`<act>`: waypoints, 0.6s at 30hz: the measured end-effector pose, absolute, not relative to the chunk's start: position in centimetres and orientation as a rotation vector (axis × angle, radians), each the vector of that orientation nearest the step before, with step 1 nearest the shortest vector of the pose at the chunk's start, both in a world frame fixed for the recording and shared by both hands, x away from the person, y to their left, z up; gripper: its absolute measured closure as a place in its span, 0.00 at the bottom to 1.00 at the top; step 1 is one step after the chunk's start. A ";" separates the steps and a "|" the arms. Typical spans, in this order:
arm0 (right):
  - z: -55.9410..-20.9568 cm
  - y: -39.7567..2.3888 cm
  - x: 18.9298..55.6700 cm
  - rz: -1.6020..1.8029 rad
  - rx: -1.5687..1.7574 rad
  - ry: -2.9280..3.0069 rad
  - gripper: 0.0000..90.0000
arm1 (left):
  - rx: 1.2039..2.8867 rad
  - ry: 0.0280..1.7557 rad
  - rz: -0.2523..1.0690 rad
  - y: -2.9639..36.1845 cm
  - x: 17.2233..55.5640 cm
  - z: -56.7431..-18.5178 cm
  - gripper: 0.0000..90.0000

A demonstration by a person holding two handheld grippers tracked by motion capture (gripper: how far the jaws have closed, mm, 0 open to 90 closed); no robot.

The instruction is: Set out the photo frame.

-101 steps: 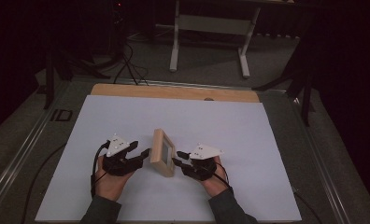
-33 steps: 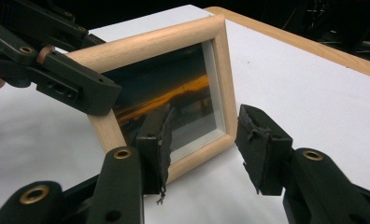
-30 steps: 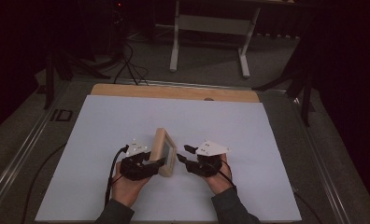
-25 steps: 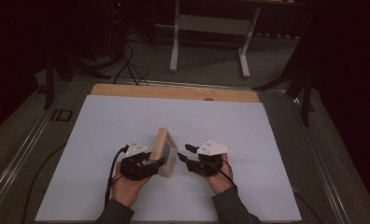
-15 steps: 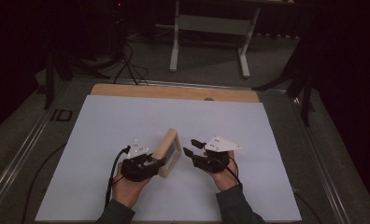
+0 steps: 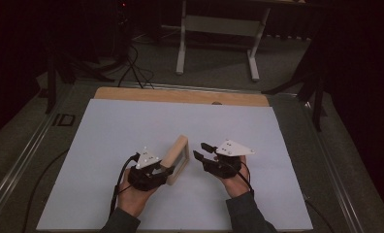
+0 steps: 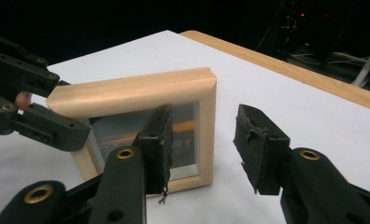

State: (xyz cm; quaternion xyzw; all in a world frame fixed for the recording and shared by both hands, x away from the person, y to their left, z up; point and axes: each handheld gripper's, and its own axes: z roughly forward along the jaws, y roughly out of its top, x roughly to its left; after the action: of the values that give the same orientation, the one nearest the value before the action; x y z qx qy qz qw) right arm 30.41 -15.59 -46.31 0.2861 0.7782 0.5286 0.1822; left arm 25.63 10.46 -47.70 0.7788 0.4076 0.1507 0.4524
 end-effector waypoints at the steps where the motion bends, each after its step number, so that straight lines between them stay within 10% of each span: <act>1: -46.2 -15.6 30.4 1.489 0.810 2.193 0.69 | 1.926 0.996 0.377 10.4 25.6 -47.7 0.67; 18: -45.5 -15.6 30.0 1.482 0.800 2.146 0.99 | 1.975 0.903 0.428 9.4 24.9 -47.8 0.67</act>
State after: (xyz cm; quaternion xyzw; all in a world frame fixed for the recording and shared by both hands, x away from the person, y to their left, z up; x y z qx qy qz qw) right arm 30.01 -15.60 -45.50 0.2869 0.7700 0.5316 0.2052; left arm 24.86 9.36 -47.77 0.7979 0.3648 0.1727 0.4477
